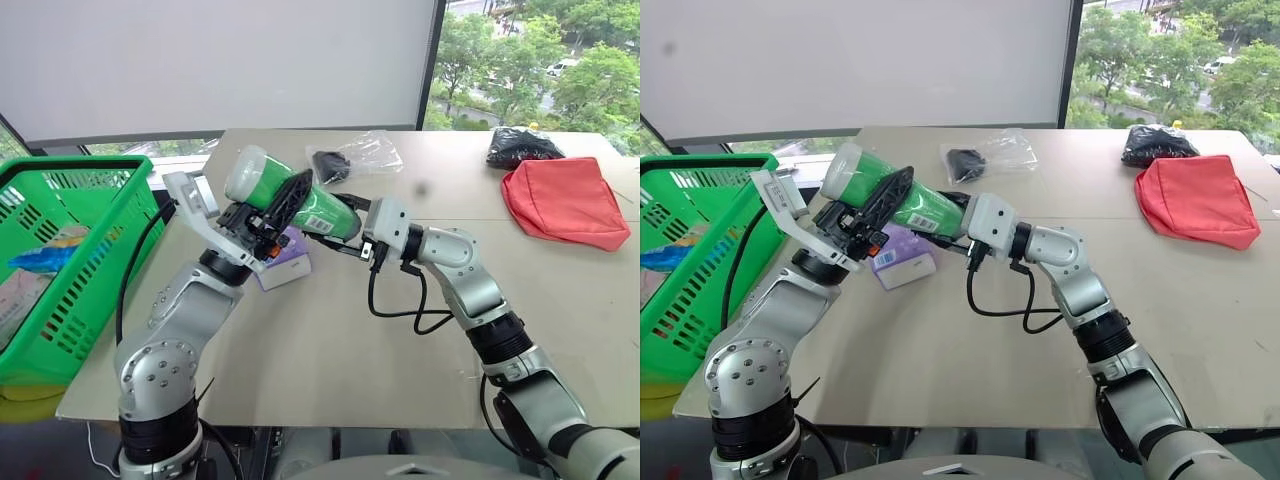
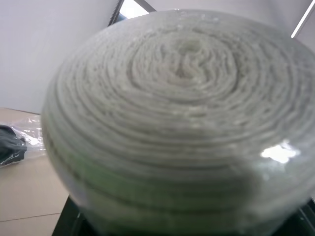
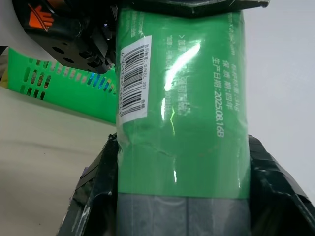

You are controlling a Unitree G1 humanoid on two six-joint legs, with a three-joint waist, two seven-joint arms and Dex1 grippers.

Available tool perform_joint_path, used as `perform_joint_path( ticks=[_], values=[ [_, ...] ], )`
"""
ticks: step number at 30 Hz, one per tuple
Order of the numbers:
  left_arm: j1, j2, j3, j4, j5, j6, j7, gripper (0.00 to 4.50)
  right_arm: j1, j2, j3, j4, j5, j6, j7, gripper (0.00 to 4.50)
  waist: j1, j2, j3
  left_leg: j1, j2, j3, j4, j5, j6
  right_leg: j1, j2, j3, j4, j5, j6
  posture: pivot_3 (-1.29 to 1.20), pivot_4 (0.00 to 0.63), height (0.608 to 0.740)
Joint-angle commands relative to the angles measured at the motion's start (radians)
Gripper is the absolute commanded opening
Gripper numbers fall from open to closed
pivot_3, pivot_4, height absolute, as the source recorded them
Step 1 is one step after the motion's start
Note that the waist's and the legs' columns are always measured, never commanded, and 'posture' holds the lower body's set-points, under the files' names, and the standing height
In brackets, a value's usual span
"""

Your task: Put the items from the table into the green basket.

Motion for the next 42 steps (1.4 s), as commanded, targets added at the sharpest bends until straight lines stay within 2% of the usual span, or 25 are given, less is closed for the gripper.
perform_joint_path(
  ticks=[1,2,4,7,9,12,16,19,23,25,29,31,33,37,40,42],
  values=[
    [-0.020,0.020,0.020,-0.015,0.012,-0.031,0.016,1.87,-0.023,-0.006,-0.026,-0.023,0.004,0.036,-0.024,3.18,0.000,0.000,0.000,0.000,0.000,0.000,0.000,0.000,0.000,0.000,0.000,0.000,0.000,0.000,0.000,0.08,0.000,0.740],
    [-0.031,0.027,0.035,-0.011,0.024,-0.040,0.026,1.83,-0.020,-0.007,-0.031,-0.030,0.018,0.067,-0.022,3.72,0.000,0.000,0.000,0.000,0.000,0.000,0.000,0.000,0.000,0.000,0.000,0.000,0.000,0.000,0.000,0.08,0.000,0.740],
    [-0.073,0.074,0.091,0.005,0.076,-0.066,0.053,1.80,-0.021,-0.021,-0.059,-0.063,0.083,0.183,-0.004,4.47,0.001,-0.001,0.001,0.000,0.000,0.000,0.000,0.000,-0.001,0.000,0.000,0.000,0.000,0.000,0.000,0.09,0.000,0.740],
    [-0.145,0.197,0.197,0.059,0.164,-0.079,0.102,1.80,-0.043,-0.069,-0.088,-0.123,0.179,0.349,0.052,4.47,0.001,-0.003,0.004,0.000,0.000,-0.003,0.000,0.001,-0.002,0.000,0.000,-0.002,0.001,0.000,0.000,0.10,0.000,0.740],
    [-0.164,0.337,0.252,0.148,0.308,-0.046,0.156,1.80,-0.067,-0.090,-0.114,-0.179,0.287,0.483,0.091,4.47,-0.001,-0.003,0.005,0.000,0.000,-0.004,-0.001,0.001,-0.002,0.000,0.000,-0.002,0.000,0.000,-0.001,0.10,0.000,0.740],
    [-0.074,0.590,0.280,0.292,0.643,-0.066,0.175,1.80,-0.110,-0.105,-0.164,-0.246,0.459,0.682,0.119,4.47,-0.011,-0.002,0.006,0.001,0.000,-0.001,-0.005,0.001,-0.002,-0.003,0.001,-0.001,0.001,-0.001,-0.001,0.11,0.000,0.740],
    [0.074,0.712,0.377,0.417,0.869,-0.125,0.141,1.80,-0.127,-0.122,-0.183,-0.264,0.509,0.754,0.119,4.47,0.000,-0.004,0.004,0.002,0.000,-0.001,-0.013,0.001,-0.002,-0.003,-0.002,-0.003,-0.002,-0.002,-0.003,0.12,0.000,0.740],
    [0.191,0.711,0.487,0.546,0.950,-0.198,0.082,1.80,-0.132,-0.128,-0.191,-0.254,0.506,0.753,0.114,4.47,0.007,-0.005,0.004,-0.001,-0.001,-0.001,-0.016,0.001,-0.003,-0.008,-0.007,-0.003,-0.003,-0.002,-0.004,0.13,0.000,0.740],
    [0.217,0.677,0.481,0.739,0.962,-0.351,-0.021,1.80,-0.134,-0.125,-0.195,-0.239,0.503,0.744,0.113,4.47,0.035,-0.006,0.003,-0.005,-0.002,-0.002,-0.017,0.001,-0.004,-0.012,-0.010,-0.005,-0.003,-0.002,-0.005,0.14,0.000,0.740],
    [0.173,0.662,0.449,0.858,0.973,-0.459,-0.051,2.81,-0.127,-0.121,-0.180,-0.243,0.495,0.736,0.119,4.50,0.045,-0.009,0.001,-0.006,-0.002,-0.002,-0.017,0.001,-0.006,-0.013,-0.011,-0.006,-0.003,-0.002,-0.005,0.14,0.000,0.740],
    [0.082,0.657,0.382,0.946,1.003,-0.553,-0.073,4.44,-0.121,-0.115,-0.173,-0.260,0.498,0.742,0.118,4.50,0.057,-0.017,-0.004,-0.014,-0.001,-0.002,-0.016,0.003,-0.009,-0.019,-0.014,-0.010,-0.001,-0.002,-0.006,0.13,0.000,0.740],
    [0.047,0.649,0.366,0.948,1.010,-0.569,-0.071,4.44,-0.115,-0.122,-0.174,-0.266,0.494,0.742,0.115,4.50,0.057,-0.019,-0.005,-0.015,-0.001,-0.002,-0.016,0.002,-0.010,-0.019,-0.015,-0.011,-0.001,-0.002,-0.006,0.12,0.000,0.740],
    [0.021,0.637,0.362,0.925,1.004,-0.557,-0.068,4.44,-0.105,-0.132,-0.175,-0.270,0.487,0.741,0.113,4.50,0.053,-0.022,-0.007,-0.015,-0.001,0.000,-0.016,0.002,-0.011,-0.019,-0.018,-0.012,-0.001,-0.002,-0.005,0.12,0.000,0.740],
    [-0.020,0.547,0.316,0.706,0.893,-0.387,-0.107,4.44,-0.066,-0.184,-0.172,-0.281,0.441,0.720,0.111,4.50,0.052,-0.025,-0.009,-0.015,-0.001,0.002,-0.016,0.002,-0.010,-0.019,-0.022,-0.018,-0.001,-0.001,-0.005,0.10,0.000,0.740],
    [-0.028,0.406,0.249,0.441,0.693,-0.146,-0.106,4.44,-0.031,-0.222,-0.177,-0.280,0.410,0.698,0.109,4.50,0.051,-0.024,-0.009,-0.015,-0.002,0.002,-0.016,0.003,-0.009,-0.019,-0.022,-0.020,0.000,-0.001,-0.005,0.08,0.000,0.740],
    [-0.037,0.299,0.212,0.293,0.569,0.011,-0.046,4.44,-0.007,-0.244,-0.175,-0.283,0.385,0.679,0.107,4.50,0.049,-0.024,-0.009,-0.016,-0.002,0.002,-0.015,0.003,-0.008,-0.019,-0.022,-0.020,0.000,-0.001,-0.005,0.08,0.000,0.740]
  ],
)
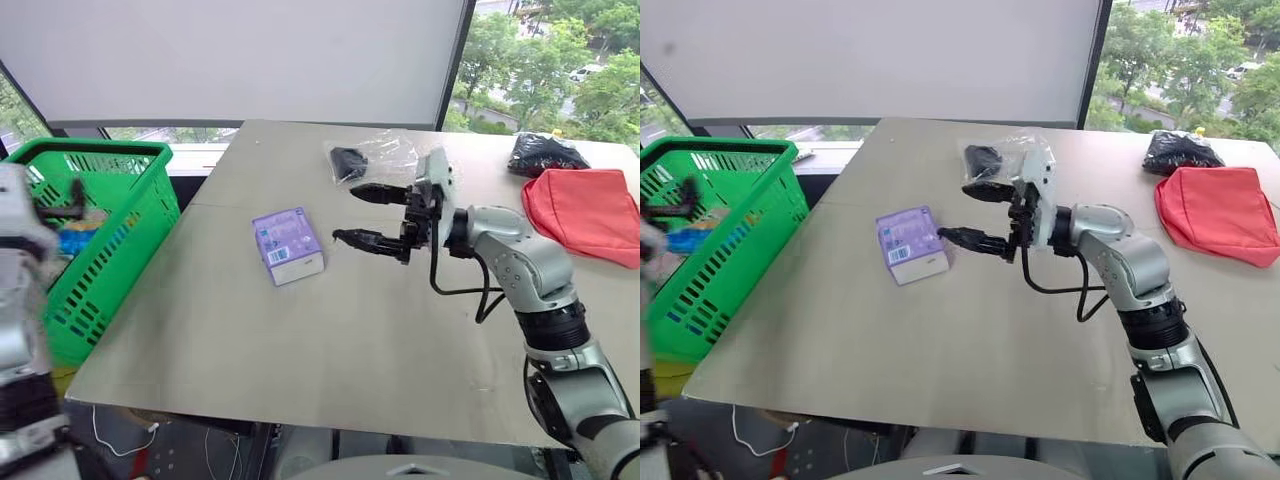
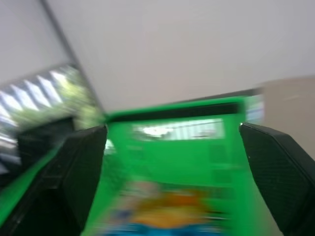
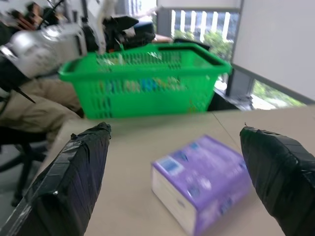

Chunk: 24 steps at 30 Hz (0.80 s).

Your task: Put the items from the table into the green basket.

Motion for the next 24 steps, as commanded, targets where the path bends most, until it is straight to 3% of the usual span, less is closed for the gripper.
perform_joint_path(
  ticks=[1,4,9,16,19,24],
  values=[
    [-0.024,-0.127,-0.063,-0.263,-0.208,0.257,0.083,4.44,0.020,-0.031,-0.015,-0.035,-0.034,-0.049,-0.003,4.50,-0.002,0.000,0.000,0.000,0.000,0.000,0.001,0.000,0.001,0.000,0.000,0.000,0.000,0.000,0.000,0.08,0.000,0.740],
    [-0.031,-0.269,-0.125,-0.343,-0.258,0.404,0.208,4.44,0.070,-0.077,0.008,-0.035,-0.108,-0.115,0.004,4.50,-0.020,-0.001,0.000,0.000,0.001,0.000,0.002,0.000,0.001,0.000,0.003,0.001,0.001,0.000,0.000,0.07,0.000,0.740],
    [-0.039,-0.426,-0.159,-0.311,-0.216,0.600,0.400,4.44,0.114,-0.123,0.038,0.018,-0.206,-0.214,0.012,4.50,-0.047,0.001,0.000,0.002,0.001,0.000,0.007,0.001,0.001,0.002,0.006,0.001,0.006,0.000,0.000,0.03,0.000,0.740],
    [-0.035,-0.550,-0.163,-0.222,-0.172,0.643,0.448,4.44,0.114,-0.112,0.039,0.016,-0.221,-0.220,0.001,4.50,-0.054,0.003,0.001,0.007,0.001,-0.001,0.016,0.001,0.001,0.007,0.008,0.001,0.015,0.000,0.000,0.00,0.000,0.740],
    [-0.035,-0.564,-0.190,-0.204,-0.145,0.645,0.441,3.60,0.118,-0.107,0.040,0.004,-0.217,-0.209,0.000,4.50,-0.055,0.008,0.002,0.019,0.001,-0.002,0.015,0.000,0.001,0.021,0.009,0.000,0.009,-0.001,0.000,0.00,0.000,0.740],
    [-0.052,-0.600,-0.162,-0.183,-0.131,0.624,0.452,1.30,0.124,-0.112,0.043,-0.011,-0.225,-0.188,-0.006,4.50,-0.055,0.011,0.000,0.019,0.001,-0.002,0.015,0.001,0.001,0.023,0.010,0.000,0.005,-0.001,0.000,-0.01,0.000,0.740]
  ],
)
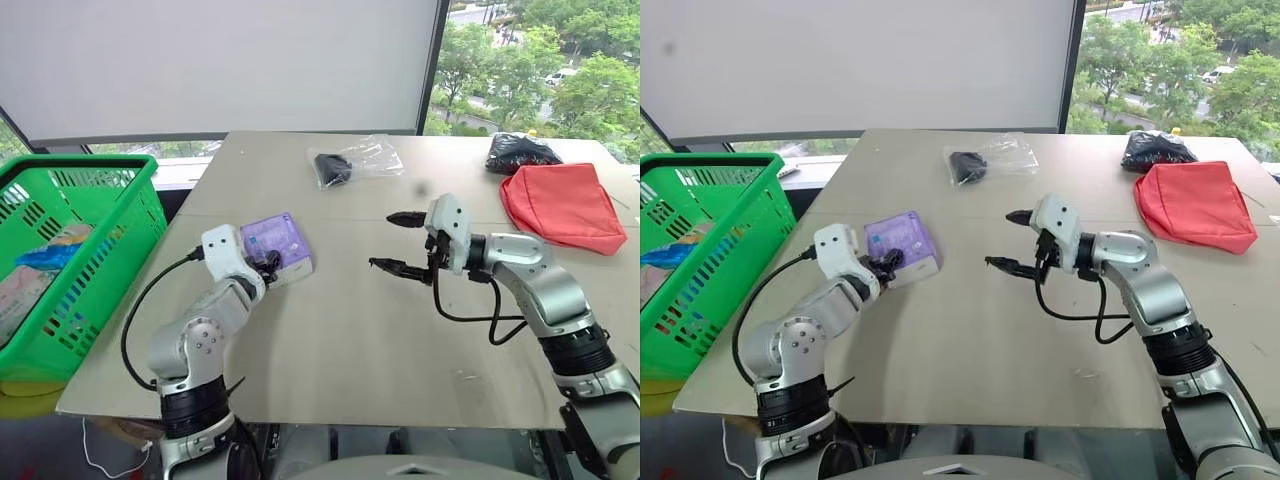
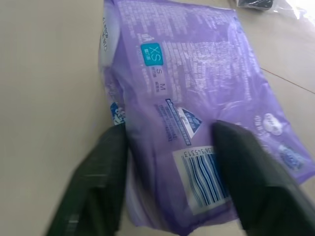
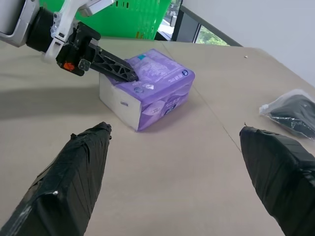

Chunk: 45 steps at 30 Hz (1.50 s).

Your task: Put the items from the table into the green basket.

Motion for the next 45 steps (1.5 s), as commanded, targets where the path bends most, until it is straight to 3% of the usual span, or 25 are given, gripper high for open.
perform_joint_path(
  ticks=[1,3,7,9,12,16,21,27,34,35,37,40,45],
  values=[
    [-0.007,-0.034,0.028,0.044,0.018,-0.004,0.019,0.92,-0.006,-0.006,-0.006,-0.046,-0.005,0.011,-0.011,4.50,0.000,0.001,-0.001,0.000,0.000,0.000,0.000,0.000,0.000,0.000,0.000,0.000,0.000,0.000,0.000,-0.01,0.000,0.740],
    [-0.011,-0.038,0.040,0.051,0.024,-0.015,0.014,0.11,-0.008,-0.006,-0.005,-0.047,-0.010,0.018,-0.015,4.50,0.002,0.002,-0.001,0.000,0.000,0.000,0.000,0.000,0.000,0.000,0.000,0.000,-0.001,0.000,0.000,-0.01,0.000,0.740],
    [-0.043,-0.001,0.026,0.024,0.052,-0.076,-0.019,0.05,-0.020,0.015,-0.013,-0.053,0.014,0.040,-0.020,4.50,0.001,0.002,-0.001,0.000,0.000,-0.001,0.000,0.000,0.000,0.001,0.000,-0.001,-0.001,0.000,0.000,0.00,0.000,0.740],
    [-0.088,0.067,0.007,-0.011,0.079,-0.083,-0.039,0.05,-0.032,0.045,-0.031,-0.071,0.066,0.079,-0.021,4.50,-0.003,0.001,0.001,0.000,0.000,-0.001,0.000,0.000,0.000,0.000,0.001,-0.001,-0.001,0.000,0.000,0.00,0.000,0.740],
    [-0.188,0.236,-0.003,-0.023,0.152,-0.104,-0.071,0.05,-0.058,0.091,-0.042,-0.107,0.144,0.144,-0.022,4.50,-0.009,-0.002,0.004,-0.003,0.002,-0.003,0.000,0.000,0.000,-0.002,0.004,-0.001,-0.001,0.000,0.000,0.02,0.000,0.740],
    [-0.298,0.537,0.032,0.071,0.278,-0.124,-0.112,0.05,-0.112,0.177,-0.052,-0.135,0.237,0.225,-0.055,4.50,-0.027,-0.002,0.005,-0.005,0.005,-0.004,-0.002,0.000,-0.001,-0.005,0.006,-0.001,-0.002,0.001,-0.001,0.04,0.000,0.740],
    [-0.252,0.748,0.140,0.166,0.361,-0.153,-0.169,0.05,-0.169,0.261,-0.070,-0.144,0.316,0.271,-0.100,4.50,-0.025,0.000,0.005,-0.003,0.003,0.000,-0.010,0.000,-0.001,-0.007,0.003,0.002,-0.005,0.000,-0.001,0.07,0.000,0.740],
    [-0.059,0.768,0.268,0.272,0.411,-0.270,-0.240,0.05,-0.216,0.337,-0.108,-0.129,0.401,0.314,-0.152,4.50,0.000,-0.002,0.005,-0.004,0.000,-0.002,-0.015,0.000,-0.002,-0.008,-0.002,-0.001,-0.006,0.000,-0.001,0.11,0.000,0.740],
    [-0.024,0.729,0.325,0.361,0.414,-0.344,-0.246,0.05,-0.248,0.340,-0.090,-0.102,0.392,0.296,-0.133,4.50,0.032,-0.005,0.003,-0.004,0.000,-0.004,-0.015,0.000,-0.004,-0.008,-0.004,-0.004,-0.006,0.000,-0.001,0.12,0.000,0.740],
    [-0.021,0.728,0.325,0.365,0.415,-0.354,-0.250,0.95,-0.249,0.340,-0.089,-0.102,0.392,0.295,-0.133,4.50,0.034,-0.005,0.003,-0.004,0.000,-0.004,-0.015,0.000,-0.004,-0.008,-0.005,-0.004,-0.006,0.000,-0.001,0.12,0.000,0.740],
    [-0.019,0.724,0.325,0.372,0.417,-0.380,-0.253,1.60,-0.248,0.340,-0.088,-0.102,0.390,0.292,-0.134,4.50,0.033,-0.005,0.003,-0.004,0.000,-0.004,-0.015,0.000,-0.005,-0.008,-0.006,-0.004,-0.006,0.000,-0.001,0.11,0.000,0.740],
    [-0.033,0.705,0.328,0.369,0.404,-0.428,-0.260,3.05,-0.242,0.338,-0.087,-0.105,0.384,0.287,-0.140,4.50,0.032,-0.007,0.002,-0.004,0.000,-0.003,-0.015,-0.001,-0.005,-0.008,-0.006,-0.004,-0.006,0.000,-0.002,0.11,0.000,0.740],
    [-0.053,0.663,0.334,0.303,0.348,-0.503,-0.309,3.05,-0.200,0.284,-0.070,-0.095,0.325,0.252,-0.127,4.50,0.030,-0.009,0.001,-0.008,0.000,-0.003,-0.016,0.000,-0.005,-0.014,-0.006,-0.004,-0.005,0.000,-0.002,0.11,0.000,0.740]
  ],
)
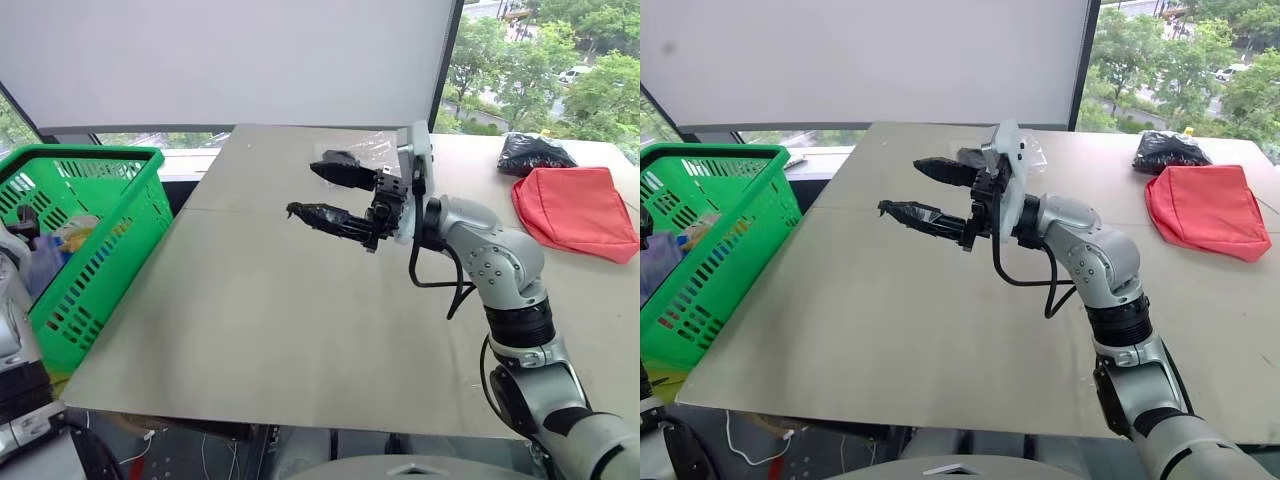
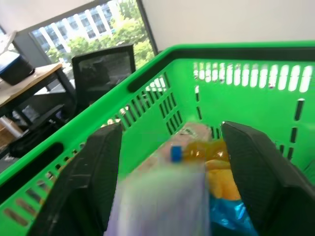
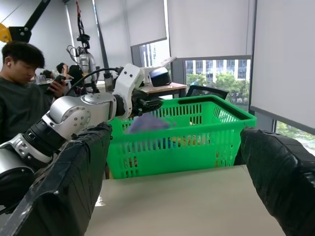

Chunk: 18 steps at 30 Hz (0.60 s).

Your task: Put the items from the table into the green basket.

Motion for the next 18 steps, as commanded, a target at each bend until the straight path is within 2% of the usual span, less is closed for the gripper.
perform_joint_path(
  ticks=[1,4,7,9,11,15,18],
  values=[
    [-0.033,-0.032,0.021,-0.121,-0.075,-0.066,-0.061,3.05,0.030,-0.055,0.007,0.001,-0.059,-0.056,0.016,4.50,0.002,-0.002,-0.002,-0.002,0.000,0.000,0.000,0.000,0.000,-0.001,0.000,0.000,0.000,0.000,0.000,0.11,0.000,0.740],
    [0.023,-0.132,-0.048,-0.309,-0.231,-0.043,-0.199,3.05,0.104,-0.125,-0.006,0.027,-0.118,-0.113,0.025,4.50,0.006,-0.004,-0.003,-0.010,-0.001,0.000,0.002,0.000,0.000,-0.006,-0.002,0.000,-0.001,0.000,0.000,0.10,0.000,0.740],
    [0.206,-0.214,-0.212,-0.537,-0.306,-0.014,-0.304,3.05,0.211,-0.178,-0.055,0.032,-0.138,-0.148,0.013,4.50,0.000,-0.002,-0.005,-0.010,-0.002,0.005,0.002,0.001,0.002,-0.007,-0.005,0.000,-0.001,0.001,0.001,0.10,0.000,0.740],
    [0.375,-0.296,-0.345,-0.638,-0.306,-0.046,-0.331,3.05,0.344,-0.255,-0.067,0.029,-0.185,-0.228,0.057,4.50,0.000,0.002,-0.006,-0.010,-0.003,0.009,0.002,-0.001,0.005,-0.007,-0.008,0.001,-0.002,0.001,0.001,0.09,0.000,0.740],
    [0.480,-0.358,-0.437,-0.665,-0.283,-0.097,-0.347,3.05,0.435,-0.297,-0.082,0.029,-0.209,-0.284,0.070,4.50,-0.006,0.002,-0.005,-0.009,-0.002,0.013,0.002,-0.003,0.007,-0.008,-0.008,0.002,-0.003,0.000,0.002,0.08,0.000,0.740],
    [0.550,-0.388,-0.581,-0.577,-0.148,-0.240,-0.365,3.05,0.562,-0.342,-0.113,0.153,-0.297,-0.474,0.085,4.50,-0.004,0.011,-0.003,-0.005,0.005,0.013,0.003,-0.002,0.008,-0.007,0.003,0.002,0.000,0.001,-0.001,0.04,0.000,0.740],
    [0.554,-0.418,-0.584,-0.488,-0.108,-0.318,-0.351,3.05,0.611,-0.357,-0.147,0.266,-0.321,-0.593,0.102,4.50,-0.004,0.020,0.004,0.015,0.008,0.017,0.003,-0.002,0.008,0.014,0.006,0.001,-0.001,-0.005,-0.003,0.02,0.000,0.740]
  ],
)
